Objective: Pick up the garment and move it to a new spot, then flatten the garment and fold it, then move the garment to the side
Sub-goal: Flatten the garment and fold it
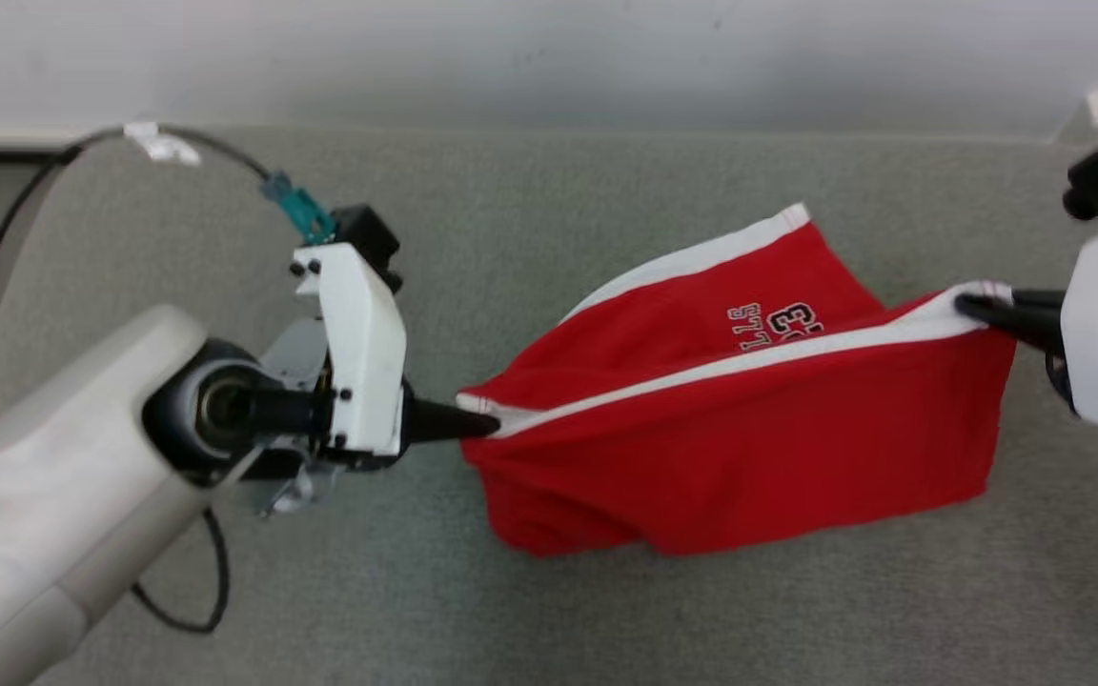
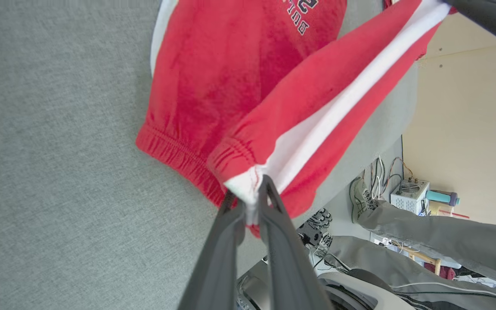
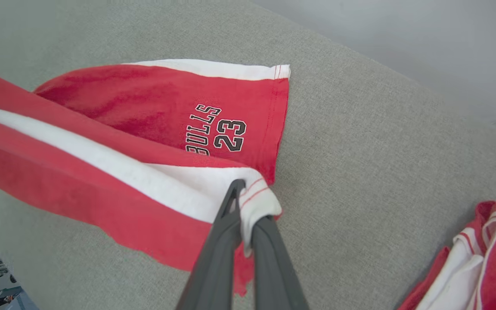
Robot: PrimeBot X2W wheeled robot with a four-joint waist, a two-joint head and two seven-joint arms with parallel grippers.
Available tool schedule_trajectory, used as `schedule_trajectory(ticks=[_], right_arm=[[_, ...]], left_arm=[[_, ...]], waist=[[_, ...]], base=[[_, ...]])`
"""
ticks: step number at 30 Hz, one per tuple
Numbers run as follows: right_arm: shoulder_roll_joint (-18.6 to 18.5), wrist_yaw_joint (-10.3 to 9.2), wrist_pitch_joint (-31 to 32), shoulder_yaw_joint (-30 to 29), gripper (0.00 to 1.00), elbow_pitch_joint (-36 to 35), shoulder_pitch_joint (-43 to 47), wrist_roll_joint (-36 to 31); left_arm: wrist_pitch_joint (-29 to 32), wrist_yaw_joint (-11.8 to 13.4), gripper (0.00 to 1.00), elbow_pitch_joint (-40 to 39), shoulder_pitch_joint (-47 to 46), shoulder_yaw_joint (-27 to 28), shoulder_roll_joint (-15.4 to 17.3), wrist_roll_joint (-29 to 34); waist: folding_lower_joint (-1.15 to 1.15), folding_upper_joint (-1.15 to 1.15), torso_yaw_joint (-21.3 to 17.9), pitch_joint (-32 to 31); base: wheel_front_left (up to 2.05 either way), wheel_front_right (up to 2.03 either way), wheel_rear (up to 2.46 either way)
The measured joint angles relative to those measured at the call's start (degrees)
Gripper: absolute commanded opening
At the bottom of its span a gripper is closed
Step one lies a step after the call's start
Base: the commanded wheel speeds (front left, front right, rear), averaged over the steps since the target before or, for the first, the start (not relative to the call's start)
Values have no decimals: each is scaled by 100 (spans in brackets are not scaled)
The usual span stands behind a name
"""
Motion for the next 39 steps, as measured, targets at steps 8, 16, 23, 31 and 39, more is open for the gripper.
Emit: schedule_trajectory(ticks=[8,16,23,31,39], right_arm=[[601,0,135,-111,0,1216,-740,-60],[1042,1,-93,-97,0,2352,-1360,-399],[1379,1,-204,-49,36,2956,-1743,-494],[1673,-2,-673,35,100,3248,-1739,-494],[1640,-1,-2657,-91,100,3167,-1292,-632]], left_arm=[[253,18,0,719,-710,104,-480,-27],[122,-43,0,1188,-1131,277,-781,32],[64,-103,22,1564,-1397,279,-1034,135],[-37,-298,100,1895,-1419,229,-1117,308],[-1579,-896,100,2040,-1435,315,-780,1174]], waist=[[0,0,377,646],[1,0,678,1171],[1,0,852,1518],[0,0,851,1411],[0,0,790,847]], base=[[0,0,0],[0,0,0],[0,0,0],[0,0,0],[0,0,0]])
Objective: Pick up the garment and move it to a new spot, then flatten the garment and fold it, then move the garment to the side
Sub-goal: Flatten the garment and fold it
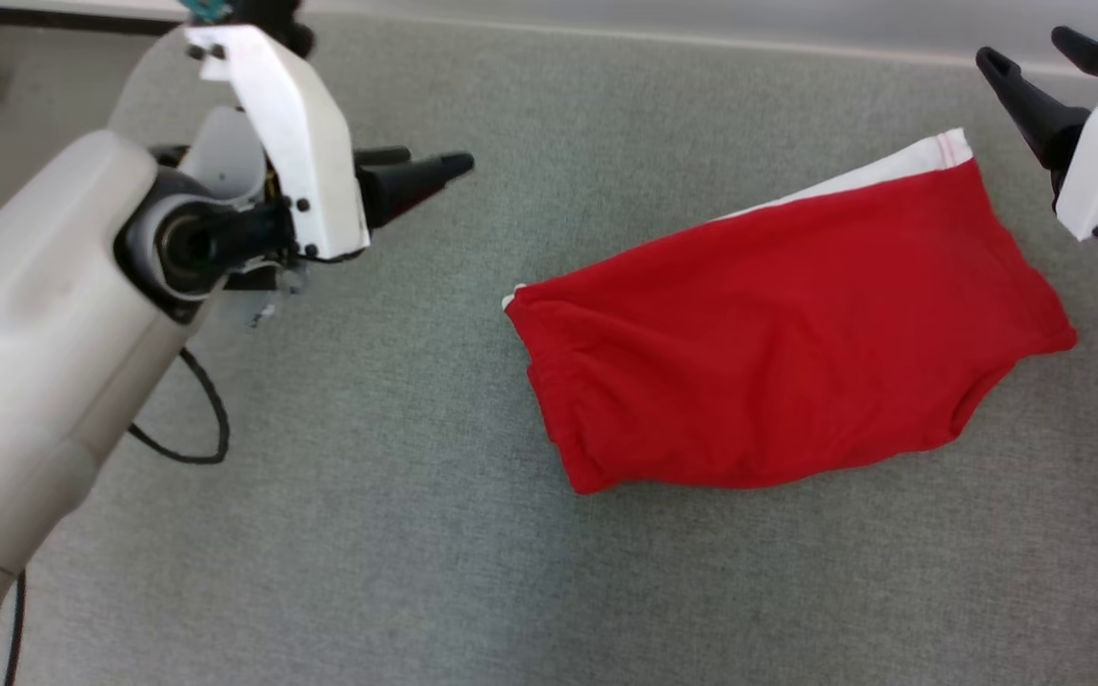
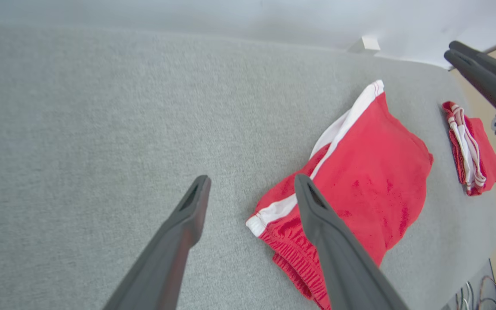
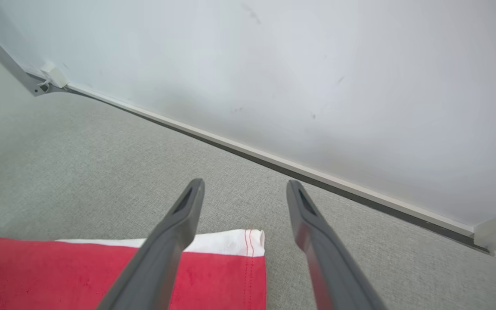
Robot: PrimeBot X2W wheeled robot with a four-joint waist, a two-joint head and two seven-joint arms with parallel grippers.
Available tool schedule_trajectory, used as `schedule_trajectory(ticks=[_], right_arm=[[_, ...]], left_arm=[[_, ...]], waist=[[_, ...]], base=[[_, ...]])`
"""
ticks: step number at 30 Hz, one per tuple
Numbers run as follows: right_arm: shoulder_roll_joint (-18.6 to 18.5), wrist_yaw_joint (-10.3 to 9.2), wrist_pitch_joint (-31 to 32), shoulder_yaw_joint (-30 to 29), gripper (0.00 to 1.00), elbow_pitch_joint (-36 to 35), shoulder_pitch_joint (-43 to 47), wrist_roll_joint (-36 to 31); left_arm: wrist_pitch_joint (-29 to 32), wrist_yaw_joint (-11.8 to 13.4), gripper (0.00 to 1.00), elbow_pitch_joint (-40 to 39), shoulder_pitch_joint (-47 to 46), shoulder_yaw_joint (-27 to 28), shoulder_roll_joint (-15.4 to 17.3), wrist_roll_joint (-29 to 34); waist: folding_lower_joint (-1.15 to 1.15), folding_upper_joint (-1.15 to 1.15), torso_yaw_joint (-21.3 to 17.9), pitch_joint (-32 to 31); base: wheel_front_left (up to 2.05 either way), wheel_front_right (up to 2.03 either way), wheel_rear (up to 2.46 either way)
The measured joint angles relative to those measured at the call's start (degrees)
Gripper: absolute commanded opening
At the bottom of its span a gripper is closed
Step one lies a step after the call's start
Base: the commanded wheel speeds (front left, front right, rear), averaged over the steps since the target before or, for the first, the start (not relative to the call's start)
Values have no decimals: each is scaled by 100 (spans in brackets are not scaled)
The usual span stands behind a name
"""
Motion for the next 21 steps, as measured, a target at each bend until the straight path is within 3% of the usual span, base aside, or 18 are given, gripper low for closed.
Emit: schedule_trajectory(ticks=[5,6,12,14,21], right_arm=[[89,-1,-1002,-145,100,187,614,102],[89,-1,-1002,-145,100,187,614,102],[224,-1,-1215,-83,100,757,1176,244],[227,-1,-1181,-78,100,976,1237,298],[214,-1,-452,32,100,1497,1525,586]], left_arm=[[-1522,-108,100,-153,463,114,127,566],[-1522,-108,100,-153,463,114,127,566],[-3807,656,100,-608,1224,85,428,1909],[-4418,924,100,-814,1624,182,399,1986],[-4886,1622,100,-1729,2856,628,130,2584]], waist=[[0,0,-18,-279],[0,0,-18,-279],[-1,0,84,-379],[-1,0,169,-387],[0,0,552,-407]], base=[[0,0,0],[0,0,0],[0,0,0],[0,0,0],[0,0,0]])
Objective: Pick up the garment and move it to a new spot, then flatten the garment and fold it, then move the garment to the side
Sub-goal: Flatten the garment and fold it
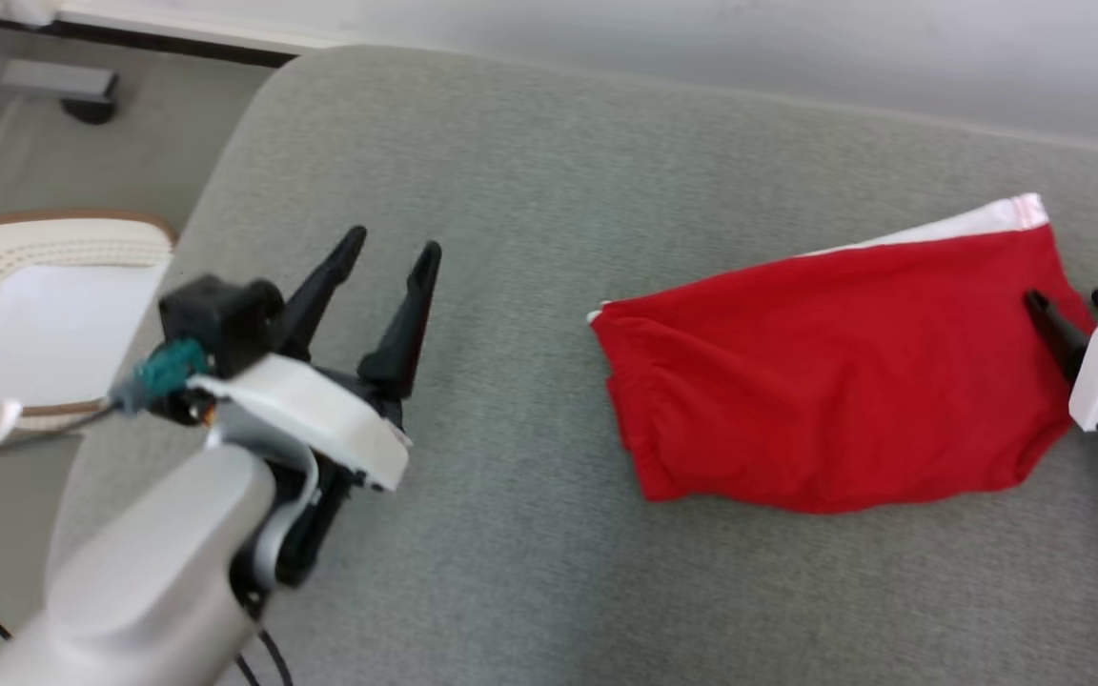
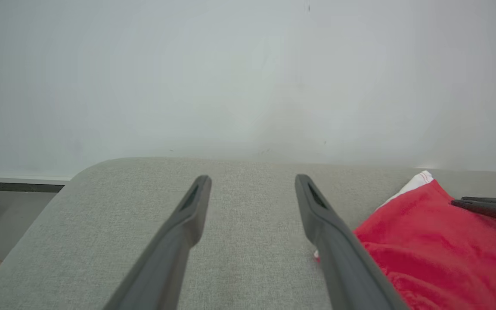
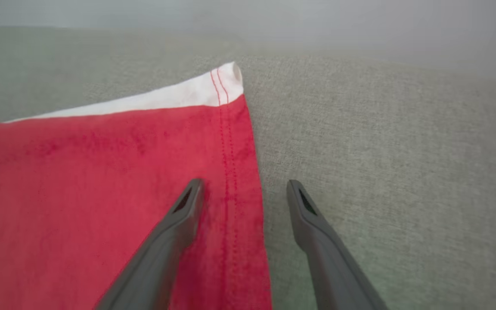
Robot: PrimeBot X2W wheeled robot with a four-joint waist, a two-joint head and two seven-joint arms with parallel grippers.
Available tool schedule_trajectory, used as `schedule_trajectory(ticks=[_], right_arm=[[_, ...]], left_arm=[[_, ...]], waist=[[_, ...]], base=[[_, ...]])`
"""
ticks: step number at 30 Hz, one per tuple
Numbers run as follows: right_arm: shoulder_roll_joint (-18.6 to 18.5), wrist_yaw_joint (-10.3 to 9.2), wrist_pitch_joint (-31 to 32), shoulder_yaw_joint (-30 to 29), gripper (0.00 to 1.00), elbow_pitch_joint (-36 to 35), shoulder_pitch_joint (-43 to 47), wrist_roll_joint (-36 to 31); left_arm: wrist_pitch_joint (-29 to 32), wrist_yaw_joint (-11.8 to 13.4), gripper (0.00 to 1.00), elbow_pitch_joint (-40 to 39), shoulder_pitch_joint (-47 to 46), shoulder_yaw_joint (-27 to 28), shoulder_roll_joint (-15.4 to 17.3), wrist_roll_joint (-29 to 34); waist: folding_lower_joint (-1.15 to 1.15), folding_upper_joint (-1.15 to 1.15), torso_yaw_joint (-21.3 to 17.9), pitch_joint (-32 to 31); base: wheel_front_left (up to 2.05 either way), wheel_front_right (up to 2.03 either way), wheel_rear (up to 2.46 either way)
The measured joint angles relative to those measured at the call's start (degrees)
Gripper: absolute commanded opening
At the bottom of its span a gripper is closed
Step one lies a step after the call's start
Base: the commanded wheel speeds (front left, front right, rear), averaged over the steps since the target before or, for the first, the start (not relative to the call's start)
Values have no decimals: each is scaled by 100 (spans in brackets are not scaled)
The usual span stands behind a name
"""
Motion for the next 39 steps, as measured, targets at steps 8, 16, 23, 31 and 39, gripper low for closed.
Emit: schedule_trajectory(ticks=[8,16,23,31,39], right_arm=[[-4,0,988,20,100,274,155,409],[-75,-34,1233,126,0,-160,308,497],[67,-9,568,151,0,-10,353,369],[160,-8,-29,-65,0,103,575,583],[44,-8,-575,-225,0,-66,1196,847]], left_arm=[[-11,89,100,-730,1615,1114,-566,810],[-13,-303,100,-615,2473,1657,-1232,1200],[-13,-617,100,-311,2639,1925,-1549,1477],[-14,-864,100,32,2693,1998,-1702,1667],[-14,-937,100,189,2775,2018,-1713,1807]], waist=[[-1,0,286,-131],[-1,0,296,-259],[0,0,183,-419],[0,0,-118,-597],[0,0,-558,-890]], base=[[0,0,0],[0,0,0],[0,0,0],[0,0,0],[0,0,0]])
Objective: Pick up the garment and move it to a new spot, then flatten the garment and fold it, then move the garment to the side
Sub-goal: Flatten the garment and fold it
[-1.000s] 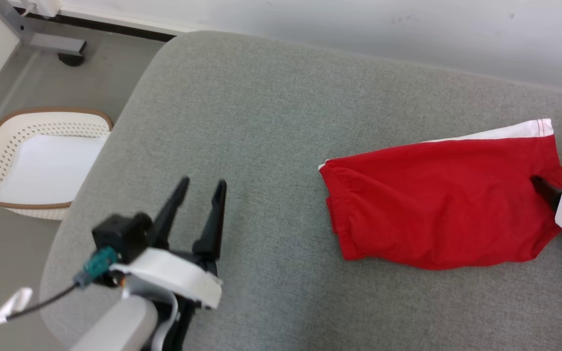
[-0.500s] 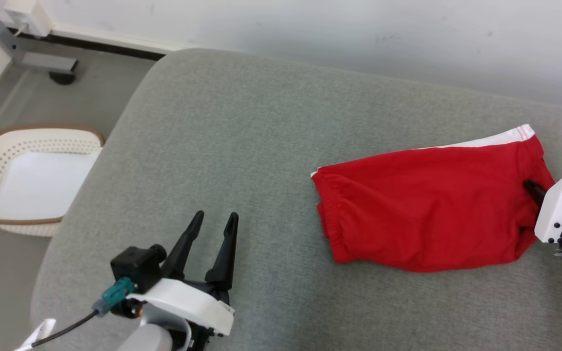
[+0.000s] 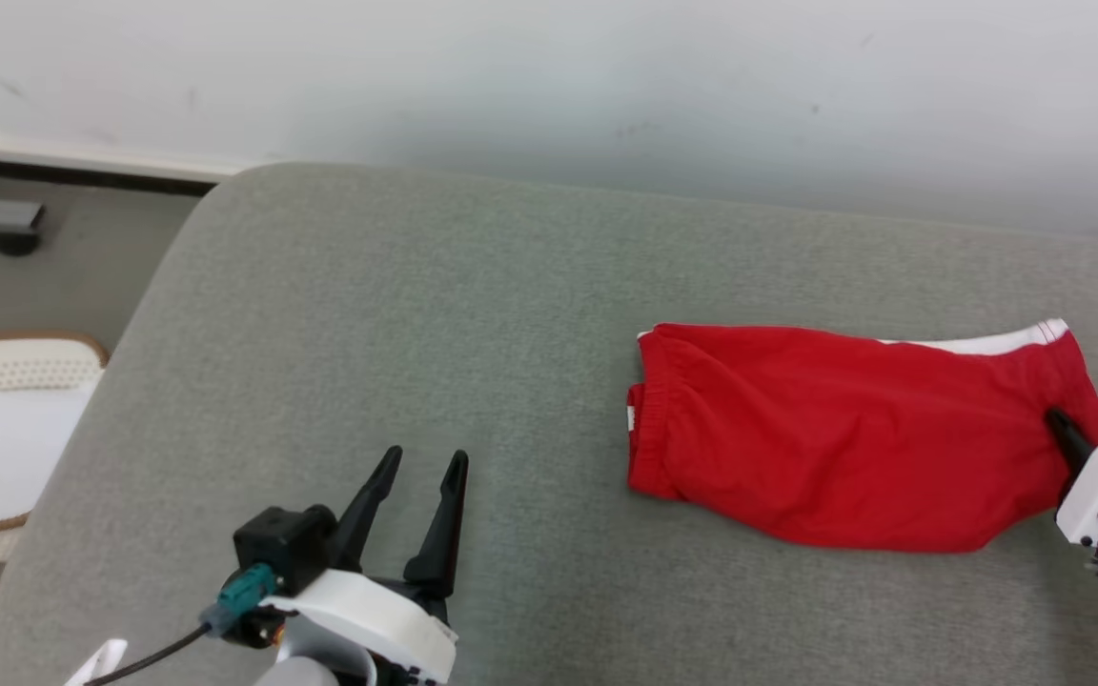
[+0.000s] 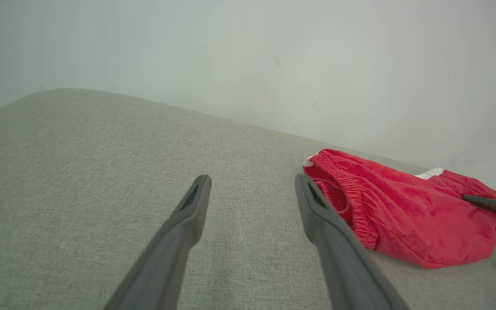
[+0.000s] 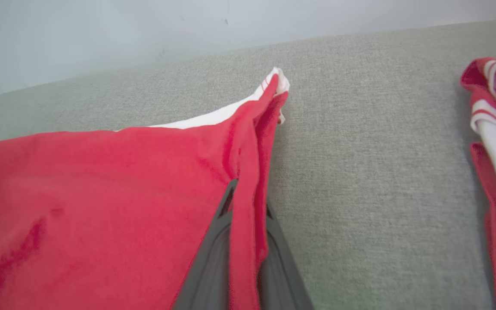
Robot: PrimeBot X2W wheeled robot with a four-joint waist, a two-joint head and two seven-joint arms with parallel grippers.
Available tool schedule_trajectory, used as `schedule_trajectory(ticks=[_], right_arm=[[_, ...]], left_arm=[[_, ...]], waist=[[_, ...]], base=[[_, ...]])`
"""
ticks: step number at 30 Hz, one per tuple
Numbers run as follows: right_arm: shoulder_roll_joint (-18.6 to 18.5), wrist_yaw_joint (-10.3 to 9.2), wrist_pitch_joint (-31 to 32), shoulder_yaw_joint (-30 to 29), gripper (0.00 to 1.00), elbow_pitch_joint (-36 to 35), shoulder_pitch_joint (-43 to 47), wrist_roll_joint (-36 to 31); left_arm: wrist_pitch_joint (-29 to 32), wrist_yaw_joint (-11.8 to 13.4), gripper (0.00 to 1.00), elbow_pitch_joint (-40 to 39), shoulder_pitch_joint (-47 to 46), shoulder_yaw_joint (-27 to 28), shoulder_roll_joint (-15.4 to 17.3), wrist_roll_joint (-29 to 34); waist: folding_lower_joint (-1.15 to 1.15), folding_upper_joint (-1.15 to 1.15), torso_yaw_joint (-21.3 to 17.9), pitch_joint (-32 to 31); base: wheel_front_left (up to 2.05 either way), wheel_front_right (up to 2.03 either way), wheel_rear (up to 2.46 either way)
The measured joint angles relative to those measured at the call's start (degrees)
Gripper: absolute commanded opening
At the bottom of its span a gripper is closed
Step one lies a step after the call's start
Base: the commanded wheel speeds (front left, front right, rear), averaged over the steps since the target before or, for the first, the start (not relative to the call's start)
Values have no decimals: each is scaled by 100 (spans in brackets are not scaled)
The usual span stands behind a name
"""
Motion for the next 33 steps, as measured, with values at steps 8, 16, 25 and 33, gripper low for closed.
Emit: schedule_trajectory(ticks=[8,16,25,33], right_arm=[[-178,0,-667,-49,0,-67,227,-30],[113,0,-840,270,0,-410,-304,-493],[951,-1,-94,750,0,-289,-567,-705],[1511,-1,272,907,29,2,-482,-694]], left_arm=[[0,-10,100,105,99,-5,-10,148],[0,-82,100,170,194,21,-172,163],[0,-209,100,323,276,115,-414,201],[0,-326,100,487,282,263,-578,279]], waist=[[0,0,-373,-271],[0,0,-305,-402],[0,0,211,-444],[0,0,550,-460]], base=[[0,0,0],[0,0,0],[0,0,0],[0,0,0]])
